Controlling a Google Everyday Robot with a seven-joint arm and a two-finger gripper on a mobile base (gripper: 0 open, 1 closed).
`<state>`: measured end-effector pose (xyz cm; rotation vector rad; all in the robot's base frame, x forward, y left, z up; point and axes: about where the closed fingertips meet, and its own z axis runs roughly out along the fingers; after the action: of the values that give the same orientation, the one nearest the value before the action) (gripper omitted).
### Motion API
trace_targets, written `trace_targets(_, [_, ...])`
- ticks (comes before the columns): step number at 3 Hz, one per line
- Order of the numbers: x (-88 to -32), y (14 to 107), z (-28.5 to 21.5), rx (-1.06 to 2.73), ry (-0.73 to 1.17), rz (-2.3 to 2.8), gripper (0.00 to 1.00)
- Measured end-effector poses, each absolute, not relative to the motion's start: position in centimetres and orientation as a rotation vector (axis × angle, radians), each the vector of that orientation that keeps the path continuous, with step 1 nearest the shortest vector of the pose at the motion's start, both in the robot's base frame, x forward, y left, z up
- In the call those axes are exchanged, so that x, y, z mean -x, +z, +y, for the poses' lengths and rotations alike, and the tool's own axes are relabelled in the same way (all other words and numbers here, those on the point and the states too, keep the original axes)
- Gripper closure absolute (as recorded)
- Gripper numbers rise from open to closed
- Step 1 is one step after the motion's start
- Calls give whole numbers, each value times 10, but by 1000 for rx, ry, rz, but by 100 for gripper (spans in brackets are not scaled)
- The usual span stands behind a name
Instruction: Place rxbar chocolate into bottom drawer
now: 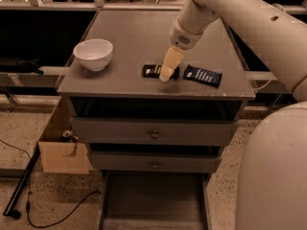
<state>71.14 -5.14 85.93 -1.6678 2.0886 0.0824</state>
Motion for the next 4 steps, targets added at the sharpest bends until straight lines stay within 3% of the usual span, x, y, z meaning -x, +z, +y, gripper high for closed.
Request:
trace_targets(1, [-714,850,-48,1662,166,2047,0])
trace_targets(4, [-722,823,-48,1651,160,2116,0])
